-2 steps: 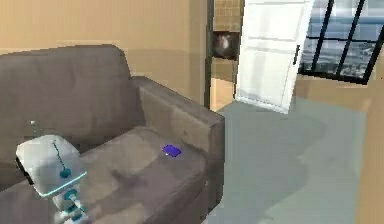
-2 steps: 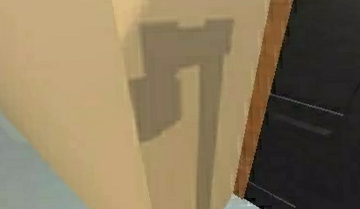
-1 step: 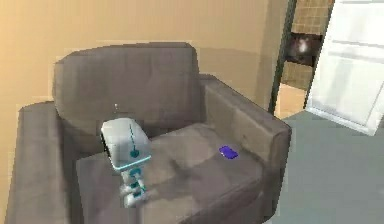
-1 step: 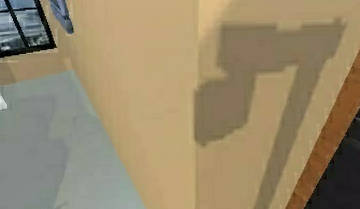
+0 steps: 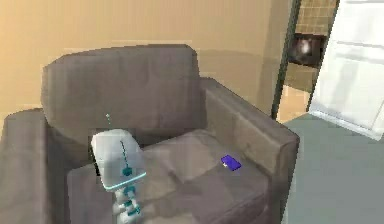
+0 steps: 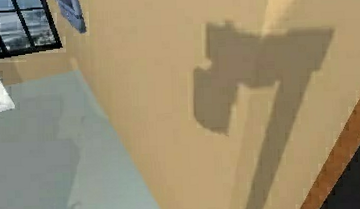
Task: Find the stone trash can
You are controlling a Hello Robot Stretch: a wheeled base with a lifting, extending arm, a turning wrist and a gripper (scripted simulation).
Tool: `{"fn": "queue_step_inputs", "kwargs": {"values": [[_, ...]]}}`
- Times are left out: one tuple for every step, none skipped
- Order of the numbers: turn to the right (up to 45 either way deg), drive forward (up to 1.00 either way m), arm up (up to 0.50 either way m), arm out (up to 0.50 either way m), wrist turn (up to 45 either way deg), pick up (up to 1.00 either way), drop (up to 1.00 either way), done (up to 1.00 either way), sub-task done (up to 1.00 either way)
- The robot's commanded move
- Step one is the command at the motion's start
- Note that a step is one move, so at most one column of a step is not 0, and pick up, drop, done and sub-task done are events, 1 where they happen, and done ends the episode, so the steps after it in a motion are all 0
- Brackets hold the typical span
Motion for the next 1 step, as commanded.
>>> {"fn": "queue_step_inputs", "kwargs": {"values": [[45.0, 0.0, 0.0, 0.0, 0.0, 0.0, 0.0, 0.0, 0.0]]}}
